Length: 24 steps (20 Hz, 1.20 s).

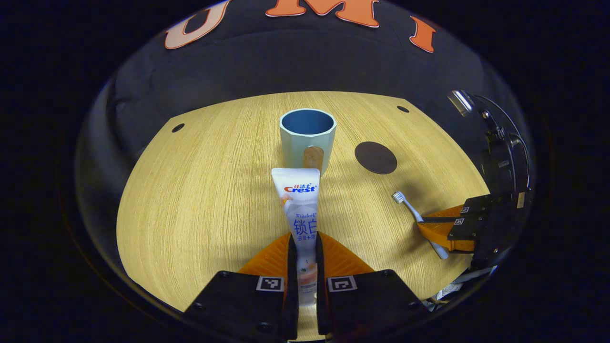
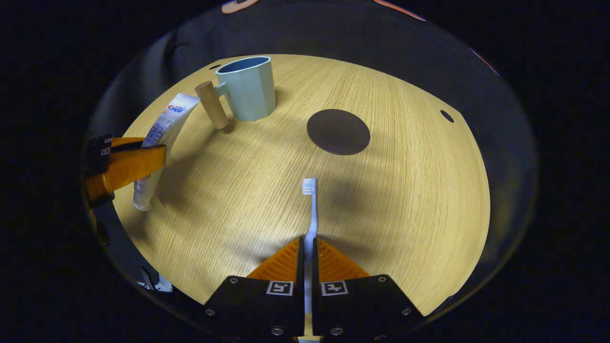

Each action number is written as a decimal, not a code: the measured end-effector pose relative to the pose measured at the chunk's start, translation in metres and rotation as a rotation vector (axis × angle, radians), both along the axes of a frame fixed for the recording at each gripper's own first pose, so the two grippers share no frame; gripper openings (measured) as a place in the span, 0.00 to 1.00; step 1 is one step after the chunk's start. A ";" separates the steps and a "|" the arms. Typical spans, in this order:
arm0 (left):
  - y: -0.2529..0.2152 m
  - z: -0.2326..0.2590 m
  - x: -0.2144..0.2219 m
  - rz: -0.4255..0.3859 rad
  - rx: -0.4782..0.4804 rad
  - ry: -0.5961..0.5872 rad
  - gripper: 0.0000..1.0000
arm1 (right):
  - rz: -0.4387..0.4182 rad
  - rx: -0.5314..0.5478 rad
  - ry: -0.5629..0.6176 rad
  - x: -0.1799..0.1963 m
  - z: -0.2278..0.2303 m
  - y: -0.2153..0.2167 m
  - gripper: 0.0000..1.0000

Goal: Put the toothbrush and toothpaste on the desktop into the cup, then pick up the cup and place it on the coaster on the desktop.

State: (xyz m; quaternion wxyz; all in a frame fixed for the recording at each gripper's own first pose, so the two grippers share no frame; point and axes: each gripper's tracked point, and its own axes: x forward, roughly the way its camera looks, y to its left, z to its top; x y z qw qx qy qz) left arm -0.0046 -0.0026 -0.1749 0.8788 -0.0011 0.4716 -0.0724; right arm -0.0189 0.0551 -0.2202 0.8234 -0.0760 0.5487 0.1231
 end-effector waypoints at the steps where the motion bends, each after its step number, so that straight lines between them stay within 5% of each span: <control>1: 0.001 0.000 0.000 0.003 -0.004 -0.003 0.19 | 0.002 -0.013 -0.017 0.001 0.000 -0.002 0.06; 12: 0.007 0.018 0.017 0.038 -0.012 -0.163 0.19 | -0.066 0.079 -0.205 0.002 0.022 -0.015 0.06; 24: 0.015 0.088 0.018 0.093 -0.011 -0.471 0.19 | -0.155 0.227 -0.408 0.015 0.059 -0.020 0.06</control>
